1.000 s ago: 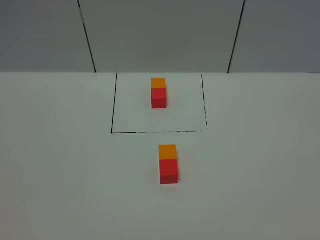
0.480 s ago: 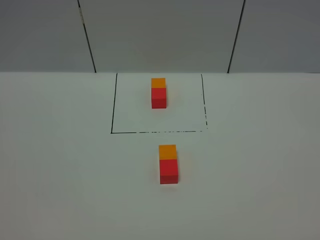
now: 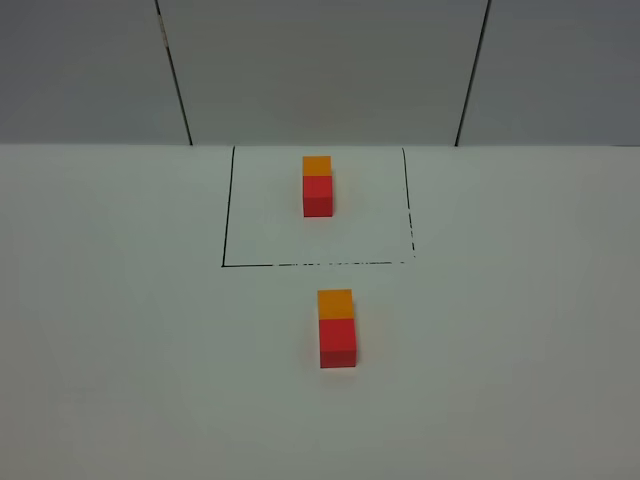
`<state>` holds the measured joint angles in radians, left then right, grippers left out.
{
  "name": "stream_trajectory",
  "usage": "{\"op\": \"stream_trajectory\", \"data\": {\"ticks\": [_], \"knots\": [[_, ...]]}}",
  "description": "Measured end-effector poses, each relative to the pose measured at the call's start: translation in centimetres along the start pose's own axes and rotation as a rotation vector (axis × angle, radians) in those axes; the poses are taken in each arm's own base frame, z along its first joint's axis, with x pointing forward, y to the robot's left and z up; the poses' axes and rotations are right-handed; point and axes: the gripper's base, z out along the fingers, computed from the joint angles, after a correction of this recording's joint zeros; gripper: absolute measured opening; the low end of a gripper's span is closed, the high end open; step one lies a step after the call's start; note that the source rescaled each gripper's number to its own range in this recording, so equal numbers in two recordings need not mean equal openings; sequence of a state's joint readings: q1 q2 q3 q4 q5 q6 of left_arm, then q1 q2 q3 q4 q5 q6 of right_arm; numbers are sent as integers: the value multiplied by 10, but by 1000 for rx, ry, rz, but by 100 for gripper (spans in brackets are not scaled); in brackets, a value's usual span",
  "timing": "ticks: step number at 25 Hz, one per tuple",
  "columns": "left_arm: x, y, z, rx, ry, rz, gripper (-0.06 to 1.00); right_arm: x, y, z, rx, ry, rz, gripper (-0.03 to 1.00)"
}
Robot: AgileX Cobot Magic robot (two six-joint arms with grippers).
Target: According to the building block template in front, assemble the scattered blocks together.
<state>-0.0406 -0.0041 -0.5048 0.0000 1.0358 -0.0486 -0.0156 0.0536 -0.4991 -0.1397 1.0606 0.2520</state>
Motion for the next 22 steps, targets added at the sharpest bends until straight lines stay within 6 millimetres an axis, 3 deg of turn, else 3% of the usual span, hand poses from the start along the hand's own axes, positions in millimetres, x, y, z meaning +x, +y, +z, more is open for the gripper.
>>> {"op": "stream_trajectory", "data": {"ticks": [22], "knots": [[0, 0, 0, 0, 0, 0, 57, 0, 0, 0, 0, 0, 1, 74]]}}
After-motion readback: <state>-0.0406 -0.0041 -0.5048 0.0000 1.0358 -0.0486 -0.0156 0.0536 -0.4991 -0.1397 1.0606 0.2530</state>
